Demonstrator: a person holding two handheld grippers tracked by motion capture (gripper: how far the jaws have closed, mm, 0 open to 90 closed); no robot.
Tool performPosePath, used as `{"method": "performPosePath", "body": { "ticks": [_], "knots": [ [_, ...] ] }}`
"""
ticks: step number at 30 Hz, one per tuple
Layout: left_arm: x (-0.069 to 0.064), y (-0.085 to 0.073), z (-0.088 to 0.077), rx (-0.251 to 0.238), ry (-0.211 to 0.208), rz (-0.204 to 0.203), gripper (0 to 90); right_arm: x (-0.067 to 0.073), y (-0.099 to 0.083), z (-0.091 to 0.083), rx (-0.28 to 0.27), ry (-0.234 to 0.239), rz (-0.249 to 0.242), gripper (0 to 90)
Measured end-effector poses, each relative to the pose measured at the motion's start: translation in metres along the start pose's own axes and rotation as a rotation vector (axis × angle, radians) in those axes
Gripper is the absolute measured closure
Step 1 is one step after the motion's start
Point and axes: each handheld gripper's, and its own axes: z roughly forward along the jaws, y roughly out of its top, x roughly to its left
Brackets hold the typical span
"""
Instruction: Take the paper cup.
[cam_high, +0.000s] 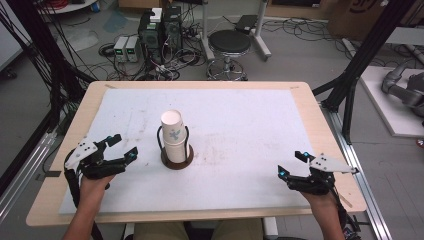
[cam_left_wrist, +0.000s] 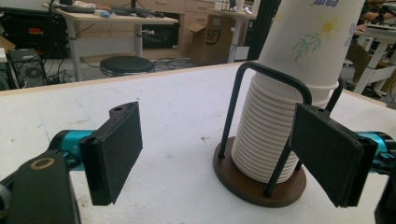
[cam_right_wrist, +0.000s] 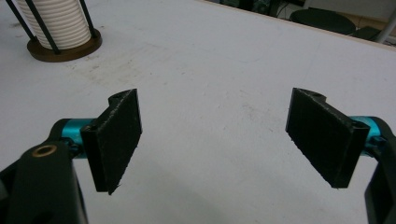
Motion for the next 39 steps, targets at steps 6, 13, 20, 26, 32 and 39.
{"method": "performPosePath", "body": {
  "ticks": [6, 13, 20, 26, 32, 39],
  "knots": [
    [0.0, 0.0, -0.001, 0.002, -0.001, 0.001, 17.2, 0.0, 0.0, 0.0, 0.001, 0.001, 0.002, 18.7],
    [-0.002, 0.002, 0.001, 0.0, -0.013, -0.011, 17.1, 0.001, 0.0, 0.001, 0.003, 0.004, -0.002, 18.7],
    [-0.008, 0.009, 0.005, 0.007, -0.062, -0.066, 17.1, 0.001, 0.0, 0.003, 0.001, 0.021, -0.001, 18.7],
    [-0.012, 0.014, 0.007, 0.006, -0.075, -0.049, 16.8, 0.002, -0.002, 0.006, 0.013, 0.035, -0.002, 18.7],
    [-0.021, 0.025, 0.005, -0.004, -0.112, -0.047, 16.7, 0.006, 0.0, 0.002, 0.002, 0.033, 0.004, 18.7],
    [-0.031, 0.054, 0.025, 0.008, -0.158, -0.028, 15.8, 0.008, 0.003, 0.006, 0.009, 0.037, -0.003, 18.7]
  ]
}}
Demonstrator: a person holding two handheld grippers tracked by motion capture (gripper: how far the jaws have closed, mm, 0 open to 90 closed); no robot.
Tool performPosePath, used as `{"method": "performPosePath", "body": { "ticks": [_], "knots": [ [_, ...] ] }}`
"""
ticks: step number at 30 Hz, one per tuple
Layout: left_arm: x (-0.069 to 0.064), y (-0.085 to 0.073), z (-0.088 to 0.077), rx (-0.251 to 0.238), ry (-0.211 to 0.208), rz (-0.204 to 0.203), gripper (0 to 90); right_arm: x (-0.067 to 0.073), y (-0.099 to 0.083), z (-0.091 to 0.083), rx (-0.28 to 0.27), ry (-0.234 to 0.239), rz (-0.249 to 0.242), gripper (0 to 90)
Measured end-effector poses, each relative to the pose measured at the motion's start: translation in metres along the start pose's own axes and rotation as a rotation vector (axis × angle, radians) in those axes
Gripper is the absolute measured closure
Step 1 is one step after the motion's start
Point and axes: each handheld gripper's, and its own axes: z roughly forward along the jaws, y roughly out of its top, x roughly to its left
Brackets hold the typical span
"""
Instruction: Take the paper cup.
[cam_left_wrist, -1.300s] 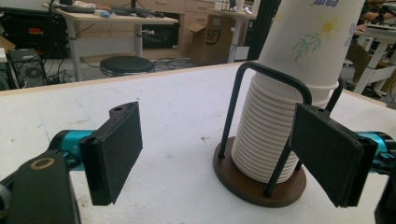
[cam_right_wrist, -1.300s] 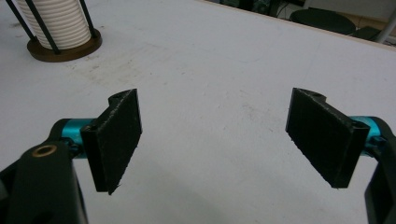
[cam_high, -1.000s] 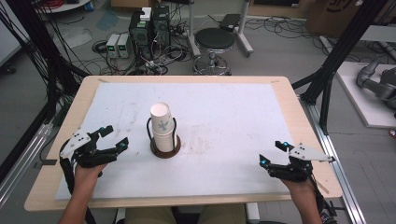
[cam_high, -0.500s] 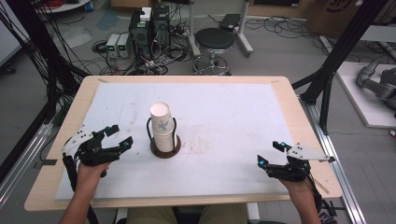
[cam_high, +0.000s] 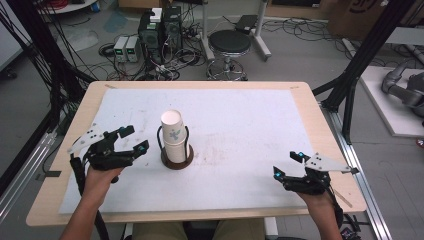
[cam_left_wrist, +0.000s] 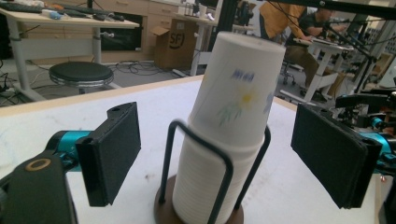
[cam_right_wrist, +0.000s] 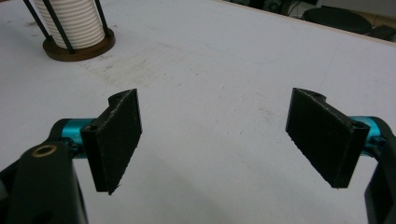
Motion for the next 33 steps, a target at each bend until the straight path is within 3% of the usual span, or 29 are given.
{"method": "performPosePath", "body": {
  "ticks": [2, 4, 8, 16, 21, 26, 29, 33],
  "knots": [
    [-0.002, 0.005, 0.005, 0.011, -0.008, 0.014, 15.8, 0.001, 0.0, 0.001, 0.002, 0.004, -0.003, 18.7],
    [-0.008, 0.019, 0.019, 0.03, -0.043, 0.036, 16.1, 0.001, 0.0, 0.001, 0.004, 0.007, -0.008, 18.7],
    [-0.01, 0.032, 0.037, 0.061, -0.04, 0.053, 16.1, 0.001, 0.0, 0.0, 0.003, 0.006, -0.007, 18.7],
    [-0.01, 0.043, 0.062, 0.123, -0.056, 0.068, 17.8, 0.002, 0.0, -0.001, 0.004, 0.004, -0.013, 18.7],
    [-0.012, 0.043, 0.071, 0.171, -0.084, 0.075, 25.8, 0.003, 0.0, -0.002, 0.004, 0.005, -0.008, 18.7],
    [-0.013, 0.045, 0.074, 0.187, -0.094, 0.091, 33.1, 0.003, 0.0, -0.002, 0.003, 0.006, -0.009, 18.8],
    [-0.014, 0.046, 0.074, 0.184, -0.094, 0.102, 34.2, 0.003, 0.0, -0.002, 0.005, 0.007, -0.011, 18.8],
    [-0.013, 0.052, 0.07, 0.144, -0.106, 0.082, 35.1, 0.003, 0.0, -0.002, 0.004, 0.008, -0.007, 18.8]
  ]
}}
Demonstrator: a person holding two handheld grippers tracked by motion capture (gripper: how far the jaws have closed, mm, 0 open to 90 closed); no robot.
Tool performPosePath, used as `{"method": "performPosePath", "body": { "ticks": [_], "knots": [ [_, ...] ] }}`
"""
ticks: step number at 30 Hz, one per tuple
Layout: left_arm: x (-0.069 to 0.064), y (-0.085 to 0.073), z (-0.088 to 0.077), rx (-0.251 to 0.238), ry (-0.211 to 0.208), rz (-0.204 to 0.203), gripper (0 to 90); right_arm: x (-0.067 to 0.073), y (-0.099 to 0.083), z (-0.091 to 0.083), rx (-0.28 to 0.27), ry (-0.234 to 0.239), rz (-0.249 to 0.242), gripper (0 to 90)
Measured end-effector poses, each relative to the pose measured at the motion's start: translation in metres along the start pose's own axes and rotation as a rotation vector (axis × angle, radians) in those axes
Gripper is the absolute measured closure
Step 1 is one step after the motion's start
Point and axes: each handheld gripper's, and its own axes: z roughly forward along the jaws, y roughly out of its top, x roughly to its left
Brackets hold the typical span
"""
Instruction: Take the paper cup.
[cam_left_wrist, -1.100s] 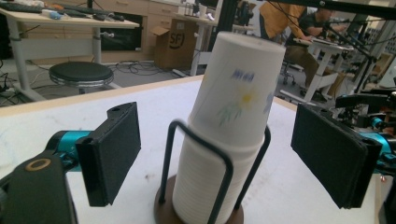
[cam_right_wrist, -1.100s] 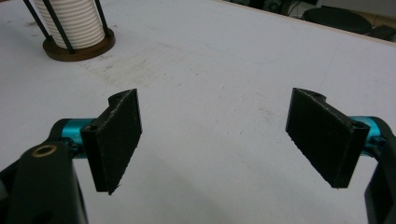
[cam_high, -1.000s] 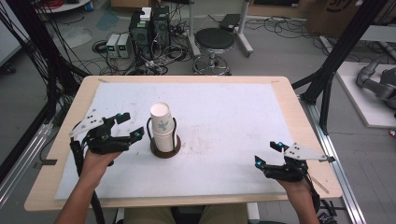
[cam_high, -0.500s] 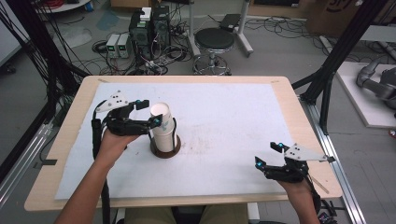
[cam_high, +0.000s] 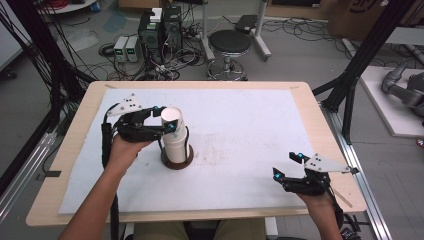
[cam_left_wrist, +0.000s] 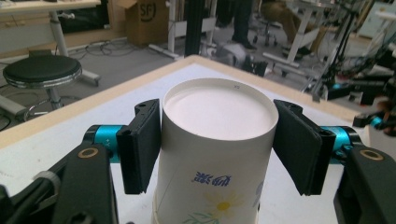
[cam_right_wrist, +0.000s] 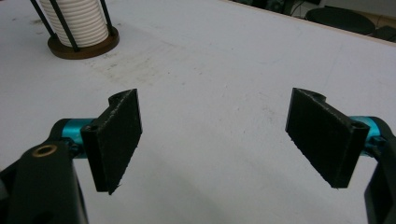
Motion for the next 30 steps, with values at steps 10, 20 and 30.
{"method": "performPosePath", "body": {
  "ticks": [10, 20, 30],
  "knots": [
    [-0.005, 0.028, -0.019, -0.116, -0.011, 0.0, 36.4, 0.001, 0.002, -0.001, -0.007, -0.001, 0.0, 18.8],
    [-0.021, 0.061, -0.023, -0.205, -0.063, 0.015, 36.4, 0.001, 0.005, -0.002, -0.024, 0.001, -0.003, 18.8],
    [-0.045, 0.067, 0.005, -0.169, -0.149, 0.051, 36.4, 0.001, 0.011, -0.003, -0.043, 0.031, 0.004, 18.8]
  ]
}}
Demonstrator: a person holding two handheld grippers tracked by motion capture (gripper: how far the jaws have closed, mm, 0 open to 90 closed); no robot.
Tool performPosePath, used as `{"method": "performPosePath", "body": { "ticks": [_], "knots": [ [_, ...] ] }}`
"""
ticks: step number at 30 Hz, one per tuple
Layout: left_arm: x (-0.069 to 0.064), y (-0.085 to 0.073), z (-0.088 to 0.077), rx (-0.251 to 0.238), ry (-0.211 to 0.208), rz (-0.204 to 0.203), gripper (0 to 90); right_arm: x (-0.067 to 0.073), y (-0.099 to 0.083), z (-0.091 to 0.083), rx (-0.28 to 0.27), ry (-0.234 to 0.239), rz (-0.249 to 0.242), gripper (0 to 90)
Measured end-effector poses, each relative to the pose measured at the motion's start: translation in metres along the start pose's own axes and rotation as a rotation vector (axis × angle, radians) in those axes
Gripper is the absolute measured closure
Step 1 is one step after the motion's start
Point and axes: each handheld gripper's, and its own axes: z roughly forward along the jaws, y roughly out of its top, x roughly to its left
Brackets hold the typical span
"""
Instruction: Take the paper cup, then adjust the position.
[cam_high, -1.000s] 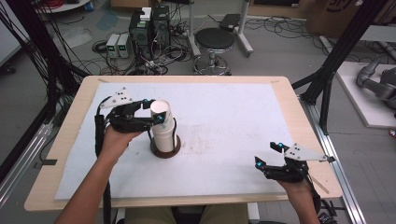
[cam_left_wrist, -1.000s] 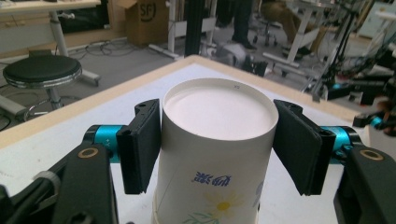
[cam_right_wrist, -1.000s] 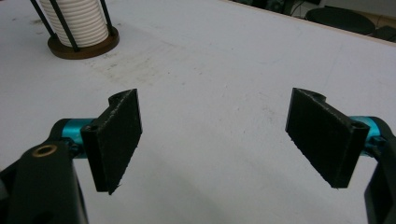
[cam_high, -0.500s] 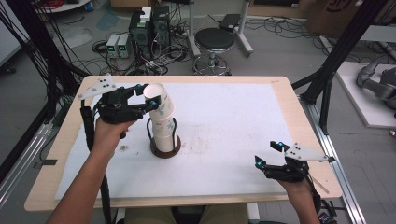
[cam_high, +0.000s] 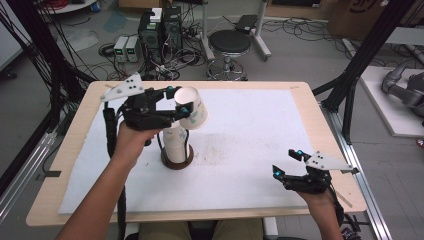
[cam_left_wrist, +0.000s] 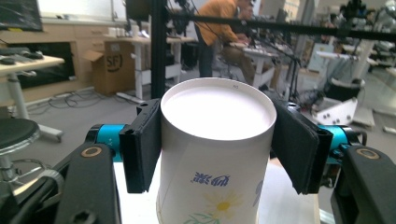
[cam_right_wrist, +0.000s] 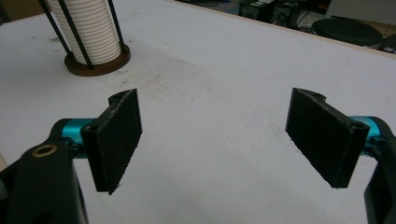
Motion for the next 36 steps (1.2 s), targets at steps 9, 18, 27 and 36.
{"method": "performPosePath", "body": {
  "ticks": [9, 18, 27, 36],
  "knots": [
    [-0.013, -0.016, 0.027, 0.062, -0.059, 0.012, 36.4, 0.004, 0.002, 0.003, 0.008, 0.027, -0.004, 18.8],
    [-0.019, -0.028, 0.037, 0.087, -0.072, 0.011, 36.4, 0.01, 0.007, 0.007, -0.001, 0.079, -0.016, 18.8],
    [-0.024, -0.044, 0.041, 0.115, -0.103, 0.008, 36.4, 0.021, 0.014, 0.016, -0.009, 0.163, -0.032, 18.7],
    [-0.035, -0.06, 0.048, 0.149, -0.122, 0.018, 36.5, 0.037, 0.03, 0.026, -0.044, 0.254, -0.072, 18.7]
  ]
}}
